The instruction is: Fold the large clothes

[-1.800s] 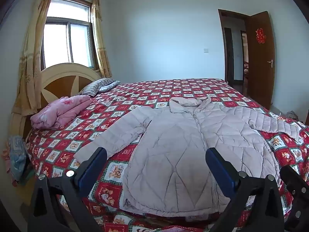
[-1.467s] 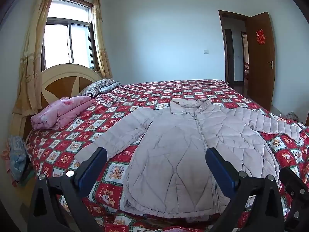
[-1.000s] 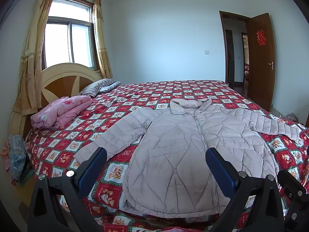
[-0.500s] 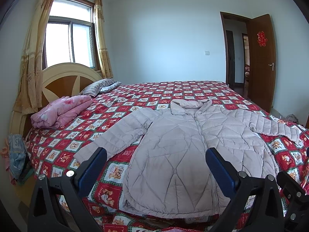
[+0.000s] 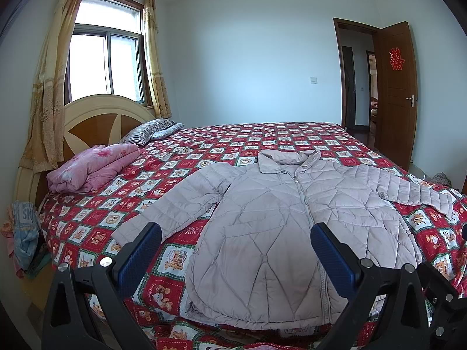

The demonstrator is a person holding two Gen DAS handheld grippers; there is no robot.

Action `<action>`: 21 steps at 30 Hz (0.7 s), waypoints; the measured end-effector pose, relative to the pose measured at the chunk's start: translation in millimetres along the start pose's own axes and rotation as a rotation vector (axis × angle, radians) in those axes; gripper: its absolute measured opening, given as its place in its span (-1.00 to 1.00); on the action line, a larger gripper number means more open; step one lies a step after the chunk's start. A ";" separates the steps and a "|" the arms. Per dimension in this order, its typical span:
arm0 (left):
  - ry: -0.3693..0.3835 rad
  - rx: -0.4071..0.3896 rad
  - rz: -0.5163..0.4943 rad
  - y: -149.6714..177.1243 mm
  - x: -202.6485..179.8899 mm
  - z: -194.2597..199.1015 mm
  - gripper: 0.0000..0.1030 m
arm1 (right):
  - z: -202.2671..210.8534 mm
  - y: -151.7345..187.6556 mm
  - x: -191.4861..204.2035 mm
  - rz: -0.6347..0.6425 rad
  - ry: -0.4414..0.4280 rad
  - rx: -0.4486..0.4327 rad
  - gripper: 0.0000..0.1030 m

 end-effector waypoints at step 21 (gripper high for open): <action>-0.001 -0.001 0.003 0.0 1.8 0.4 0.98 | -0.6 1.6 1.6 0.001 0.000 0.005 1.00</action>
Point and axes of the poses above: each gripper's, at about its wrist camera, not at the fingertips, and z roughly against the way its jaws point, x to its left, y to its underside, the point moved 1 cm from there along -z, roughly the way its jaws point, and after that the axes turned 1 degree about -z, right-handed, at the moved point
